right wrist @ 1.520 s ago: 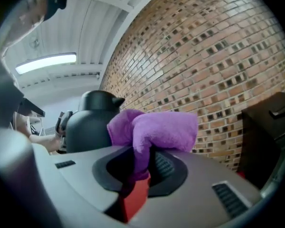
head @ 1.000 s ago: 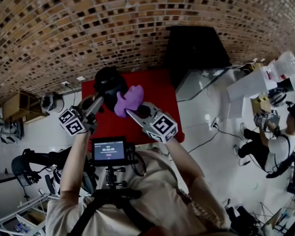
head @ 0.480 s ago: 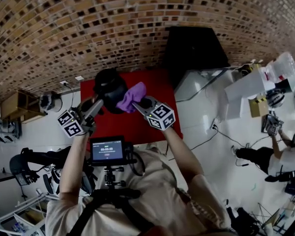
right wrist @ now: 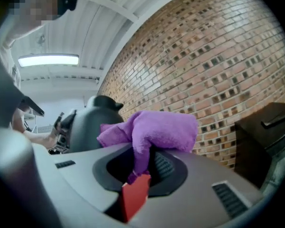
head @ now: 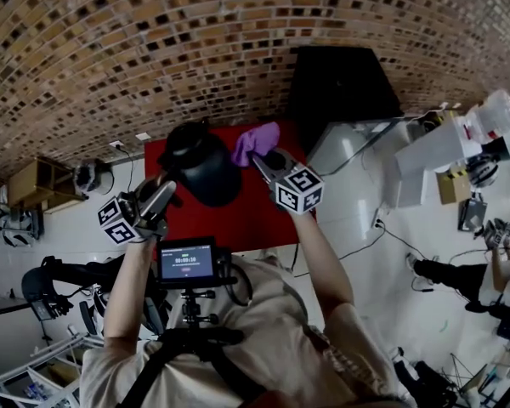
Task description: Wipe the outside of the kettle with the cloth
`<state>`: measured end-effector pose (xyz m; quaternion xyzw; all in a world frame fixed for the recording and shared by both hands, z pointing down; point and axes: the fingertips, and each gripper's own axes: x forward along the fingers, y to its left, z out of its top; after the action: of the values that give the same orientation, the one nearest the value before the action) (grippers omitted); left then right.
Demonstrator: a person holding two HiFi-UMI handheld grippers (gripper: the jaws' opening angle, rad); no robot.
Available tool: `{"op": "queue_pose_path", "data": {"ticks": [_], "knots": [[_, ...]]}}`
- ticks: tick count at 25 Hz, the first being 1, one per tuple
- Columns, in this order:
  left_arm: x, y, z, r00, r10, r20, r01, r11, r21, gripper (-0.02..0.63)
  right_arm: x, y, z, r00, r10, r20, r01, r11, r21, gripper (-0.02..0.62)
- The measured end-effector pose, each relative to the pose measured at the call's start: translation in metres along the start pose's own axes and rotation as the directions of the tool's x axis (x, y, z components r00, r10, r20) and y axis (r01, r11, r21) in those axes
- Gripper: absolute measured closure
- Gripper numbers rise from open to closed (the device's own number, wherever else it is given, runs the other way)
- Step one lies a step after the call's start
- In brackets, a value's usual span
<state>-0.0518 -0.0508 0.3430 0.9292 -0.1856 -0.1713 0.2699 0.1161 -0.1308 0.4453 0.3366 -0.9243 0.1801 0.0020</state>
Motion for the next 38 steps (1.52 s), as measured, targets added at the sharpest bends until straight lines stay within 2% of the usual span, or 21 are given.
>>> {"op": "queue_pose_path", "data": {"ticks": [2,4,5,7,9,11,16,20,24,27,29,32,34,36,38], "knots": [[0.001,0.007,0.01,0.999,0.044,0.014,-0.044,0.999,0.026,0.503,-0.026,0.023,0.016,0.998,0.034,0.06,-0.033,0.999,-0.011,0.517],[0.002,0.019,0.018,0.996,0.091,0.02,-0.092,0.994,0.058,0.503,-0.033,0.063,0.02,0.992,0.102,0.071,-0.097,0.993,-0.07,0.518],[0.003,0.025,0.021,0.993,0.113,0.023,-0.115,0.991,0.069,0.503,-0.029,0.084,0.017,0.989,0.137,0.051,-0.13,0.985,-0.112,0.518],[0.004,0.035,0.024,0.988,0.15,0.029,-0.152,0.986,0.075,0.502,-0.009,0.12,-0.002,0.982,0.181,-0.048,-0.187,0.96,-0.206,0.518],[0.007,0.039,0.023,0.986,0.166,0.029,-0.168,0.983,0.069,0.502,0.019,0.139,-0.029,0.97,0.178,-0.165,-0.221,0.927,-0.303,0.517],[0.009,0.039,0.02,0.987,0.163,0.013,-0.163,0.984,0.073,0.503,0.038,0.137,-0.048,0.964,0.159,-0.213,-0.227,0.909,-0.35,0.517],[0.001,0.025,0.029,0.996,0.091,0.008,-0.091,0.993,0.079,0.5,0.019,0.094,-0.033,0.982,0.112,-0.152,-0.148,0.956,-0.254,0.517],[-0.006,0.003,0.029,1.0,0.006,-0.006,-0.005,0.997,0.082,0.497,0.015,0.051,-0.018,0.992,0.046,-0.117,-0.069,0.977,-0.201,0.518],[-0.006,-0.021,0.022,0.997,-0.081,-0.007,0.081,0.996,0.042,0.5,0.024,0.026,-0.011,0.995,0.041,-0.095,-0.053,0.989,-0.135,0.518],[-0.002,-0.032,0.023,0.992,-0.128,0.02,0.128,0.992,-0.004,0.5,0.033,0.019,-0.023,0.989,0.067,-0.134,-0.083,0.989,-0.121,0.518],[0.001,-0.035,0.028,0.989,-0.14,0.039,0.141,0.99,-0.016,0.502,0.029,0.007,-0.035,0.989,0.058,-0.138,-0.071,0.994,-0.089,0.517],[0.004,-0.035,0.042,0.989,-0.133,0.071,0.134,0.991,-0.011,0.5,-0.004,-0.014,-0.043,0.997,0.012,-0.072,-0.012,1.0,0.009,0.518],[0.004,-0.032,0.055,0.988,-0.12,0.101,0.122,0.993,-0.007,0.499,-0.023,0.0,-0.053,0.998,0.027,-0.061,-0.027,1.0,0.002,0.518],[0.004,-0.029,0.068,0.986,-0.108,0.13,0.108,0.994,0.007,0.499,-0.026,0.039,-0.07,0.99,0.097,-0.106,-0.104,0.992,-0.067,0.518],[0.005,-0.027,0.075,0.984,-0.103,0.147,0.102,0.995,0.017,0.499,-0.016,0.085,-0.089,0.968,0.174,-0.18,-0.202,0.968,-0.148,0.517]]}}
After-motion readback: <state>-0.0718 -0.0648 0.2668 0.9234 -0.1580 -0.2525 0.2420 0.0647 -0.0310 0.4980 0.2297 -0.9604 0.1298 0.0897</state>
